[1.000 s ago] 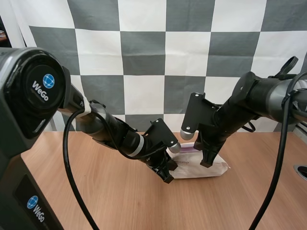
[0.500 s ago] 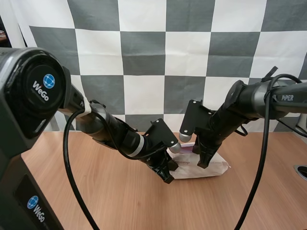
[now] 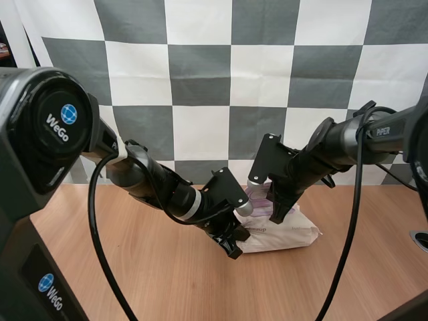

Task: Open the wet wipes lid

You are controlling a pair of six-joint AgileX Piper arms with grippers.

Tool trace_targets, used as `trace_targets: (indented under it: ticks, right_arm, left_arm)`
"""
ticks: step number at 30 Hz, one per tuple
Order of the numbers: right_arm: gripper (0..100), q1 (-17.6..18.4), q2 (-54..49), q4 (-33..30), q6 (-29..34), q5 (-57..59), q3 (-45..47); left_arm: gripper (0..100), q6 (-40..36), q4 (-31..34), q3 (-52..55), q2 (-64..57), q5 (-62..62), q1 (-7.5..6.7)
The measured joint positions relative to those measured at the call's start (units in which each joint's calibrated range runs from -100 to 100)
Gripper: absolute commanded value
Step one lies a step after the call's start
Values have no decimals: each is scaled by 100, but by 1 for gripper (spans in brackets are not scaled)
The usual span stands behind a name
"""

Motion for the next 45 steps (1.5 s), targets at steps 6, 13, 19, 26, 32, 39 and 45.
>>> trace_targets:
  ticks: [6, 13, 19, 26, 32, 39, 45]
  right_arm:
    - [0, 0, 658, 331, 0, -15, -573]
    - [0, 0, 1426, 644, 0, 0, -855]
    - [0, -17, 1864, 762, 35, 105, -871]
    - [0, -91, 1340, 619, 386, 126, -951]
    - [0, -118, 27, -91, 1178, 179, -970]
    - [0, -118, -1484, -1227, 2308, 638, -981]
    - [0, -118, -2803, -1234, 2993, 1552, -981]
  left_arm:
    - [0, 0, 44, 0, 0, 12, 0]
    - [0, 0, 44, 0, 0, 12, 0]
    - [0, 0, 57, 0, 0, 12, 0]
    - [32, 0, 57, 0, 0, 21, 0]
    - [100, 0, 180, 0, 0, 672, 0]
    - [100, 0, 213, 0, -541, 1001, 0]
    - [100, 0, 582, -14, -2172, 1053, 0]
